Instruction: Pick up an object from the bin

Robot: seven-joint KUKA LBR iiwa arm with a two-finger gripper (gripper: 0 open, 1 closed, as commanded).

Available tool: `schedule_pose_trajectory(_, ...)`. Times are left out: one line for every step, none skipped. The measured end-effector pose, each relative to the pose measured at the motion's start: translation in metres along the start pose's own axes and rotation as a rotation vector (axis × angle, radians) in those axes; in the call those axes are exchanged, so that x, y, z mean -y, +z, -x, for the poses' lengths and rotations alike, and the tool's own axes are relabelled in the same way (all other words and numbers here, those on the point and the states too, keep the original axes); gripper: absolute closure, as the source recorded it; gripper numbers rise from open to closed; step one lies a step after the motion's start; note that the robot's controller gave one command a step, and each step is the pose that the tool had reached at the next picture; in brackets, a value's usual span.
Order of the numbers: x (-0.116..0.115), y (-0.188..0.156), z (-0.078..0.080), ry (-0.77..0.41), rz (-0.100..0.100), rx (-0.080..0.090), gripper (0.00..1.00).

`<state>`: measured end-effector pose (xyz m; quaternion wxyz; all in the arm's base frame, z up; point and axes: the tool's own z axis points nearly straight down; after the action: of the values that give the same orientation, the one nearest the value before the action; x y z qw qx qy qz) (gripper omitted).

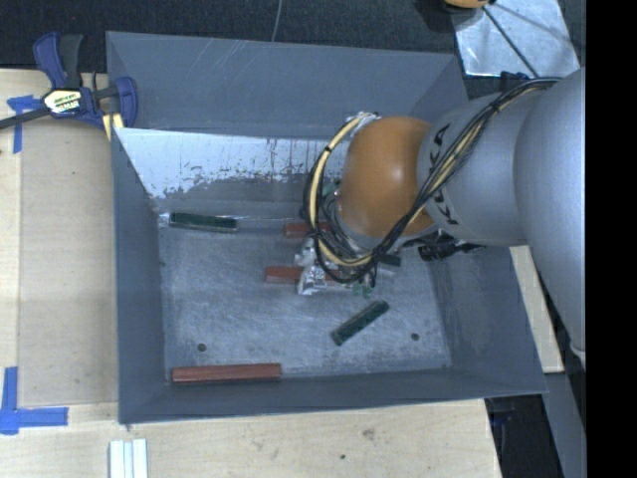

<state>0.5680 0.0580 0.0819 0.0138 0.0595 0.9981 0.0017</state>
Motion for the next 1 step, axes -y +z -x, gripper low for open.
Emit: schedule_pose_trajectory(0.0004, -0.0101, -0.0025, 0.0, -0.004, -0.02, 1.0)
